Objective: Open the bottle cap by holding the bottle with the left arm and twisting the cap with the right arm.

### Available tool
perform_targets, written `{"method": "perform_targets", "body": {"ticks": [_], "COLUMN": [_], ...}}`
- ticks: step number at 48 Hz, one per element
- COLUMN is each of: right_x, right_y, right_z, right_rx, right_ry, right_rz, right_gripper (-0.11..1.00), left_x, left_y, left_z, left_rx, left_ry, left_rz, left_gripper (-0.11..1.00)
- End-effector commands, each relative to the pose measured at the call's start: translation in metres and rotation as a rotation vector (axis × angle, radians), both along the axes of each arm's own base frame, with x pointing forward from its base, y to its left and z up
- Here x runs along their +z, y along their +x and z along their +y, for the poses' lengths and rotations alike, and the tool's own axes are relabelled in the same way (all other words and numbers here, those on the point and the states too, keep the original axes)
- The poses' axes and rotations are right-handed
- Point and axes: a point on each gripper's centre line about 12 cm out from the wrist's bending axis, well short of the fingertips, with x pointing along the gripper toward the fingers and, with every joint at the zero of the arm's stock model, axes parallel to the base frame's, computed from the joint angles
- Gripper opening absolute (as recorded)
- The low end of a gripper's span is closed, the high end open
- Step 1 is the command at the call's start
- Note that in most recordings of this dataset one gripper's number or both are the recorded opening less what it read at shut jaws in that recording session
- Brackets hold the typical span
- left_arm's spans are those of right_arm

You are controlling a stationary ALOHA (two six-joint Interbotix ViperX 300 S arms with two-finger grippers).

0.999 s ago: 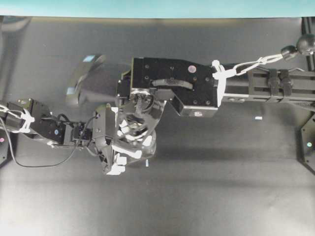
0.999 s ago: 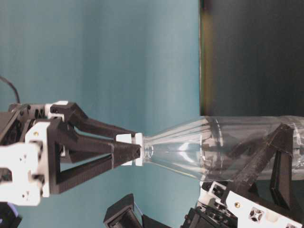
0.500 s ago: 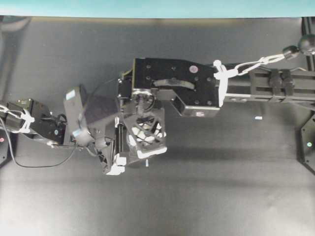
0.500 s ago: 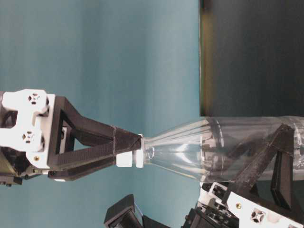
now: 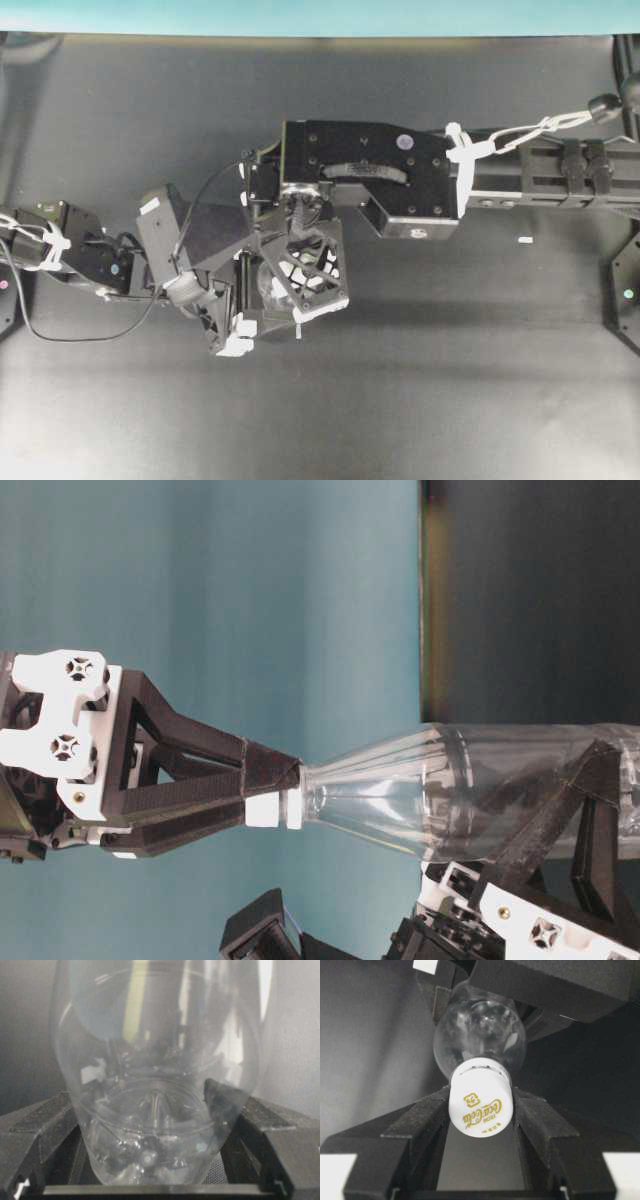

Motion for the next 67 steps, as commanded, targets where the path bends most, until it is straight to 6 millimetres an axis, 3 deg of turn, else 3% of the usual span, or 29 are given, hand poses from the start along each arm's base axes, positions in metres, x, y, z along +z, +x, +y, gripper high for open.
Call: {"method": "perform_targets", "body": {"ticks": [1, 16, 23, 26, 36, 56, 67], "right_x": [0.001, 0.003, 0.005, 0.008, 0.021, 0.079, 0.086], "right_y": [0.001, -0.002, -0.004, -0.007, -0.023, -0.065, -0.081], "right_z": [-0.001, -0.002, 0.001, 0.001, 0.000, -0.007, -0.006], "right_rx": [0.007, -0.003, -0.007, -0.016, -0.063, -0.216, -0.291], "right_ry": [-0.005, -0.005, -0.001, 0.001, 0.010, 0.056, 0.098], "right_rz": [-0.010, -0.022, -0.040, -0.047, -0.053, -0.170, -0.265], "right_gripper": [0.36, 0.39, 0.77, 0.85, 0.83, 0.83, 0.83], "left_x": [0.001, 0.001, 0.001, 0.001, 0.001, 0.000, 0.000], "left_y": [0.003, 0.003, 0.004, 0.004, 0.004, 0.003, 0.004], "left_z": [-0.001, -0.001, -0.001, -0.001, -0.001, -0.001, -0.001], "left_rx": [-0.002, -0.002, -0.002, -0.002, -0.002, 0.000, -0.001], "left_ry": [-0.001, -0.002, -0.002, -0.002, -0.001, -0.009, -0.005], "left_rz": [-0.006, -0.008, -0.009, -0.009, -0.009, 0.007, 0.010], "left_gripper": [0.82, 0.82, 0.82, 0.82, 0.82, 0.82, 0.82]}}
